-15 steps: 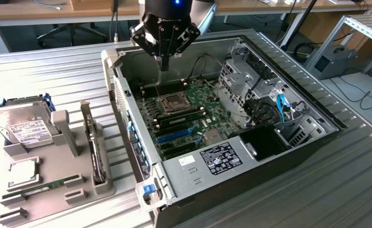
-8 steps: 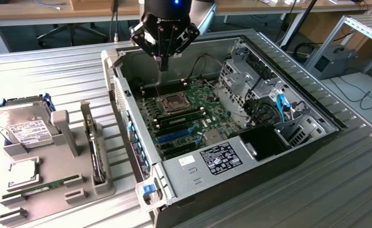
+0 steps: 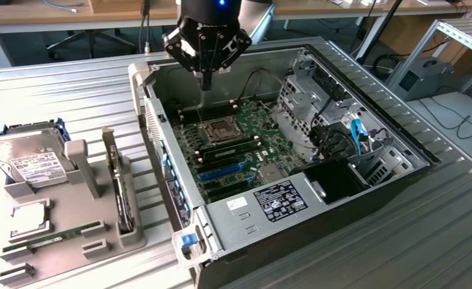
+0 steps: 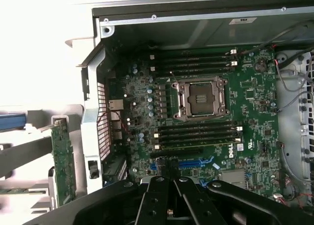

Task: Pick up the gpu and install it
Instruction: 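Reach for the gpu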

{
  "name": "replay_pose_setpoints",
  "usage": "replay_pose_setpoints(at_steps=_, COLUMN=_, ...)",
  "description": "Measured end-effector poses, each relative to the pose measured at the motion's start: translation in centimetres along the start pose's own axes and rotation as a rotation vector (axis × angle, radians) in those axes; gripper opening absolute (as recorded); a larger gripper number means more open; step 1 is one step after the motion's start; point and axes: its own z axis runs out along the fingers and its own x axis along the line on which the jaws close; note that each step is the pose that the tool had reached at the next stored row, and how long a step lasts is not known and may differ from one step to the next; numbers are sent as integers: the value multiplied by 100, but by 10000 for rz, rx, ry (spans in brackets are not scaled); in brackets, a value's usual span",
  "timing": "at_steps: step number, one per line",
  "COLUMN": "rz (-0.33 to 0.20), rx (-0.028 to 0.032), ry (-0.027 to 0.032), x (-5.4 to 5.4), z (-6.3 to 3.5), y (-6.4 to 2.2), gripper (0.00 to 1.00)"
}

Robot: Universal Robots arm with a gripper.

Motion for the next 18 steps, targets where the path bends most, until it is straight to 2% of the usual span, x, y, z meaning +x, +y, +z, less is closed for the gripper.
replay_pose_setpoints(at_steps=18, rz=0, rx=0, ry=0, x=38, z=1, y=-3, gripper=11)
